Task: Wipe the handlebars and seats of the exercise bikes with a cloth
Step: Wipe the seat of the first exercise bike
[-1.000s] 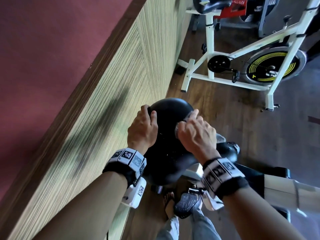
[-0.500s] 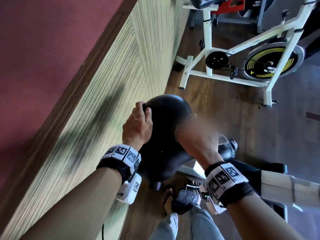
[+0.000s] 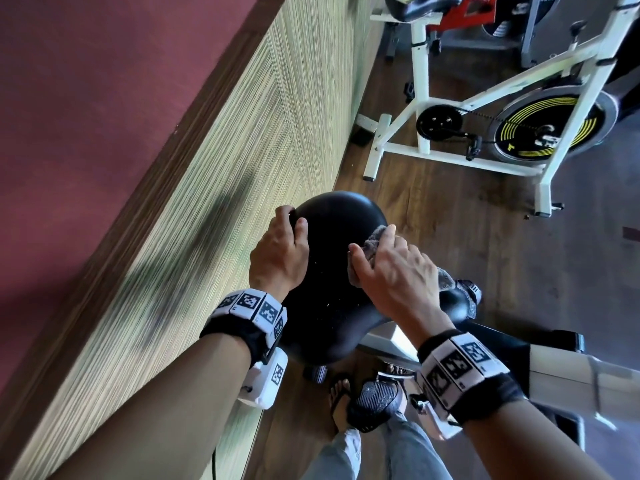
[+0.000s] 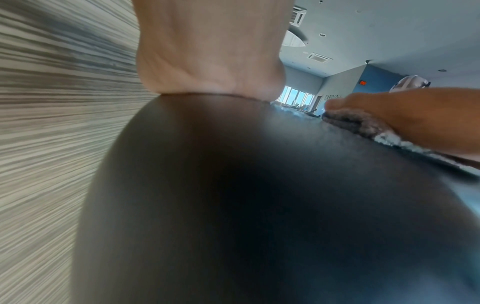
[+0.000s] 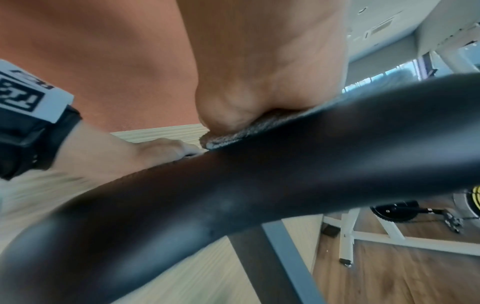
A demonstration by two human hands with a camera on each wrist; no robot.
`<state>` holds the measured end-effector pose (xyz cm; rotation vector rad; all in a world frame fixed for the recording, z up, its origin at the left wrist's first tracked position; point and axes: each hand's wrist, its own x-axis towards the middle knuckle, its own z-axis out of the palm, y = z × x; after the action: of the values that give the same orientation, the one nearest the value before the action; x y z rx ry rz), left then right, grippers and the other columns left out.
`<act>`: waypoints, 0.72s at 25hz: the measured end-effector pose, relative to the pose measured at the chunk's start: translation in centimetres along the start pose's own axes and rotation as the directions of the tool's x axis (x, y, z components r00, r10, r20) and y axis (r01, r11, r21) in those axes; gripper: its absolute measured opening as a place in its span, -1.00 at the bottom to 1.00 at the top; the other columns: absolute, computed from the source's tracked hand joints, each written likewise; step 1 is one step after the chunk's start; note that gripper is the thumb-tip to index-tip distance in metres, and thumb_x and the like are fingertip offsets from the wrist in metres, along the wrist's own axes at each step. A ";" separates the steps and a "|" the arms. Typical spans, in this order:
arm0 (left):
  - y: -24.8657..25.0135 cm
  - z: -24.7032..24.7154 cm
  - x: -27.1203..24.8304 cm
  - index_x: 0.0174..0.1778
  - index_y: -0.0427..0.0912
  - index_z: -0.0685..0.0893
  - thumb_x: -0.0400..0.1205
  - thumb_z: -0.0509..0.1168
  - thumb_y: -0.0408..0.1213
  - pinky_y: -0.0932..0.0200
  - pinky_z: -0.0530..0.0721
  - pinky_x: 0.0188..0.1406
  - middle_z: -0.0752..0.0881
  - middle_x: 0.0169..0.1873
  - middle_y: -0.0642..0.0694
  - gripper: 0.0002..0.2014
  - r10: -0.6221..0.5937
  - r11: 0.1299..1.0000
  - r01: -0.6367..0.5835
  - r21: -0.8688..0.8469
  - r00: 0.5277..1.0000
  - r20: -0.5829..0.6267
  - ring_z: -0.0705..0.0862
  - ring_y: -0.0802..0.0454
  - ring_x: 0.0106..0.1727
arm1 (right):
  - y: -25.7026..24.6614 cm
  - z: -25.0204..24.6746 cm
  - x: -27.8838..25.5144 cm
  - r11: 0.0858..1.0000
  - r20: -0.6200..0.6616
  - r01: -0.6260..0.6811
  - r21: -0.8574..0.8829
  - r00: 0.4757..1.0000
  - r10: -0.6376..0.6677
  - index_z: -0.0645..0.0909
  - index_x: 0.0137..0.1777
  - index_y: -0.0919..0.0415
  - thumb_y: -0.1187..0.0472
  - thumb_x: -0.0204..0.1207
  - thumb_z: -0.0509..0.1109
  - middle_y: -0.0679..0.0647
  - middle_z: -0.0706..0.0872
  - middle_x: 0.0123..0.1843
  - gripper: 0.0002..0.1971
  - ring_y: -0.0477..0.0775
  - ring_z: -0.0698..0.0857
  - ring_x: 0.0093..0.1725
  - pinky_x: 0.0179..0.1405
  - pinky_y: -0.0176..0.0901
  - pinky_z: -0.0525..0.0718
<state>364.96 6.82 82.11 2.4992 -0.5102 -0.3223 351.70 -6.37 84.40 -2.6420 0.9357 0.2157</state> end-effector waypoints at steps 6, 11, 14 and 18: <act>0.0 0.4 0.1 0.49 -0.03 0.36 0.85 -0.03 0.03 -0.12 0.50 0.11 0.64 0.40 -0.15 -0.64 -0.022 0.999 0.022 0.047 1.000 -0.006 0.68 -0.27 0.25 | 2.3 0.2 -2.3 0.997 -0.072 -0.013 -0.071 0.997 0.008 0.52 0.54 0.30 -0.15 0.56 -0.04 0.23 0.77 0.25 -0.28 0.30 0.71 0.20 0.29 0.14 0.55; 0.0 0.2 0.0 0.47 -0.05 0.38 0.84 -0.02 0.02 -0.15 0.50 0.16 0.65 0.40 -0.15 -0.65 -0.015 1.000 0.015 0.011 1.000 0.004 0.67 -0.29 0.28 | 0.1 0.9 -0.5 1.000 -0.091 -0.001 -0.004 0.996 0.000 0.37 0.65 0.38 -0.09 0.65 0.03 0.26 0.69 0.41 -0.30 0.31 0.69 0.31 0.34 0.14 0.54; -0.2 0.1 0.0 0.48 -0.05 0.37 0.84 -0.04 0.03 -0.17 0.53 0.16 0.66 0.39 -0.14 -0.63 -0.011 1.000 0.011 0.022 1.000 0.001 0.68 -0.29 0.26 | 4.6 1.6 -3.3 0.981 -0.233 0.192 -0.033 0.953 -0.194 0.54 0.54 0.38 -0.06 0.57 0.13 0.27 0.76 0.32 -0.33 0.33 0.74 0.18 0.24 0.15 0.61; 0.1 0.4 -0.2 0.45 -0.05 0.38 0.84 -0.06 0.04 -0.20 0.58 0.12 0.67 0.35 -0.17 -0.64 -0.001 0.999 0.003 0.042 0.999 -0.035 0.69 -0.29 0.21 | 6.5 2.5 -4.1 0.987 -0.407 0.160 -0.008 0.901 -0.150 0.67 0.39 0.38 0.02 0.50 0.21 0.28 0.82 0.15 -0.41 0.37 0.76 0.05 0.18 0.20 0.63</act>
<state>364.62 6.60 81.89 2.5411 -0.5053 -0.2703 344.30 -7.81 81.41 -2.7729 0.8276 -0.4001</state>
